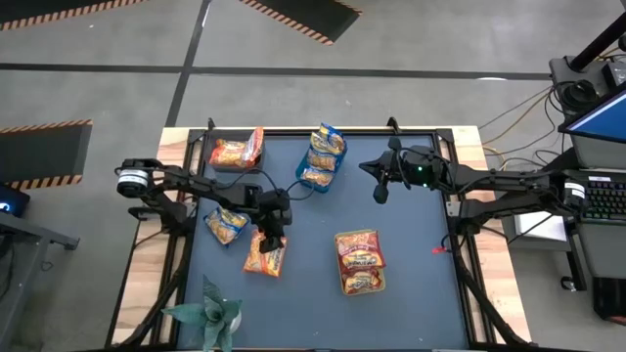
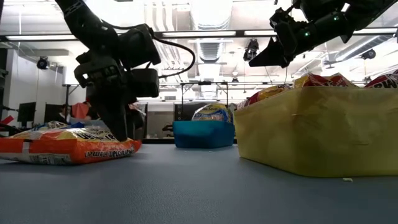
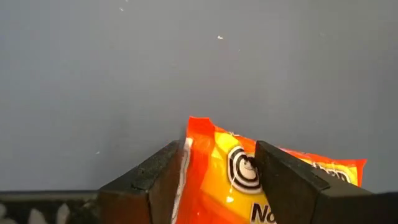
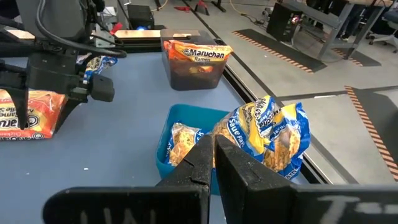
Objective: Sort Maruchan noodles
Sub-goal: Put the orange noodle pack into the black bin
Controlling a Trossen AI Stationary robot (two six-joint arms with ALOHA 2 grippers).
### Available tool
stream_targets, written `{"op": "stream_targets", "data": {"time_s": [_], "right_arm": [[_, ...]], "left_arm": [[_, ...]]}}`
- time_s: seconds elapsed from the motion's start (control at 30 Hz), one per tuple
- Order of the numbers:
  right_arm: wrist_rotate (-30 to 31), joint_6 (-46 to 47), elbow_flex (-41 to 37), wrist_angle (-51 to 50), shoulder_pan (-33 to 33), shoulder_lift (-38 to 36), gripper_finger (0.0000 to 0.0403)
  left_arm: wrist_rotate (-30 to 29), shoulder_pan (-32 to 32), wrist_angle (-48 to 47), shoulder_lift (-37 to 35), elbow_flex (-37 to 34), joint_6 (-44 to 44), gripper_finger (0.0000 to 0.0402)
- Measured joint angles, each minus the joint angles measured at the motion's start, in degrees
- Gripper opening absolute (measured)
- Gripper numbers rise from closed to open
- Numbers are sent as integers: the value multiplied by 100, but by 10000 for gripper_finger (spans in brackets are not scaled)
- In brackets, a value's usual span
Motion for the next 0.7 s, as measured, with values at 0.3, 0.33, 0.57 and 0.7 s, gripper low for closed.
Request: {"op": "stream_targets", "data": {"time_s": [0.3,0.33,0.57,0.7], "right_arm": [[1,4,0,-1,0,0,9],[1,4,0,0,0,0,9],[1,4,0,-2,0,0,9],[1,4,0,-4,0,0,9]], "left_arm": [[103,4,81,28,-22,-81,70],[107,14,81,23,-18,-79,53],[78,135,95,-25,184,35,9],[-265,235,214,-41,356,376,1]]}}
